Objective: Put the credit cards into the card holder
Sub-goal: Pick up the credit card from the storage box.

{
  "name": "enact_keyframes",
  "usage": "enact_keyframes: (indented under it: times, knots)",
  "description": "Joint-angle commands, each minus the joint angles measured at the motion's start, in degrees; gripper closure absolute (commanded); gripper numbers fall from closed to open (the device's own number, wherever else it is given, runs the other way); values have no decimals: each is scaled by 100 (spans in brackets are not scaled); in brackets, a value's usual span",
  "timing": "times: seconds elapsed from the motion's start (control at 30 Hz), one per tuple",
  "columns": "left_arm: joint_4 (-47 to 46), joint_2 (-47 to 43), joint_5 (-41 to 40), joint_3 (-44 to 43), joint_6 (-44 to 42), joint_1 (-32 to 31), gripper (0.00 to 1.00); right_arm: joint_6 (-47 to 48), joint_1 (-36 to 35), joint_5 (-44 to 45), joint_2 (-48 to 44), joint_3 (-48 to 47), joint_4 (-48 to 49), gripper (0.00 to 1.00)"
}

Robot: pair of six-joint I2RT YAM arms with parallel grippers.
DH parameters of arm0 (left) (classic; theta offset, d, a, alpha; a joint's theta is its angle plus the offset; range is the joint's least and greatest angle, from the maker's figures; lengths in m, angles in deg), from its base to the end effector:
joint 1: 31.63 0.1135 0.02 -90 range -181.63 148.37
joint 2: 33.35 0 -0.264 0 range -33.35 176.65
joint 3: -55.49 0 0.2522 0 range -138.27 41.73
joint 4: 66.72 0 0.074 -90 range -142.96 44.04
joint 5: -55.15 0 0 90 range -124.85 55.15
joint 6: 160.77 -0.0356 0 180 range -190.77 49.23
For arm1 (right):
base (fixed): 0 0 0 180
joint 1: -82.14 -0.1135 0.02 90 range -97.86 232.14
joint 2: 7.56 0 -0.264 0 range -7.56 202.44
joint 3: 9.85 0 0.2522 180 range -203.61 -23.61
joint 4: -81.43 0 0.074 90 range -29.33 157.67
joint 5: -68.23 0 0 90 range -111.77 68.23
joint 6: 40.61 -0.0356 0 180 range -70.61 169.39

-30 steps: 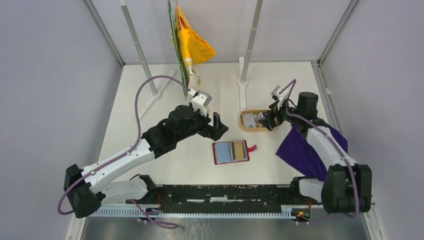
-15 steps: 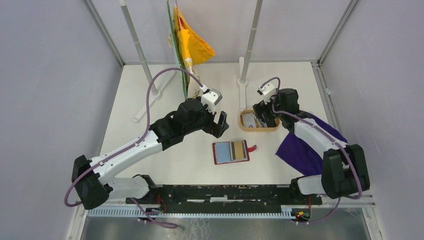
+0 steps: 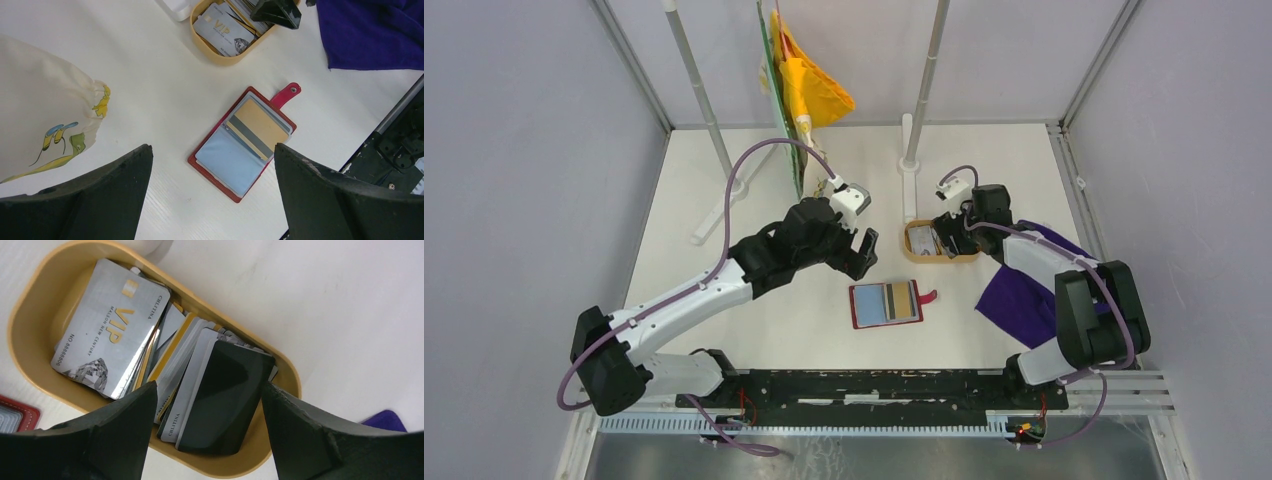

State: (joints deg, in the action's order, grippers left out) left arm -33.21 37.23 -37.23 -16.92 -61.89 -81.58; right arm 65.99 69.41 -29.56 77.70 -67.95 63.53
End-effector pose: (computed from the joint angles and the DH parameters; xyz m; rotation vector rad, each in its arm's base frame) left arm 0.1797 -0.2115 0.3130 0.7394 2.0458 -0.5567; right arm 0.2913 0.0708 0.1841 -0.6592 2.2573 0.1271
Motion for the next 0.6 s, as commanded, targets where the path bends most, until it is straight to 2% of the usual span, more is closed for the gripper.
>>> enact_keyframes:
  times: [0.0, 0.13, 0.57]
  knots:
    - [-89, -217, 82, -129, -361, 17, 4, -79, -32, 155, 141, -162, -95, 20]
    - [-77, -234, 49, -129, -376, 23, 4, -74, -27, 318, 49, -167, -98, 26]
    - [-69, -178, -13, -120, -385, 45, 4, -35, 127, 419, -337, -207, -172, 57]
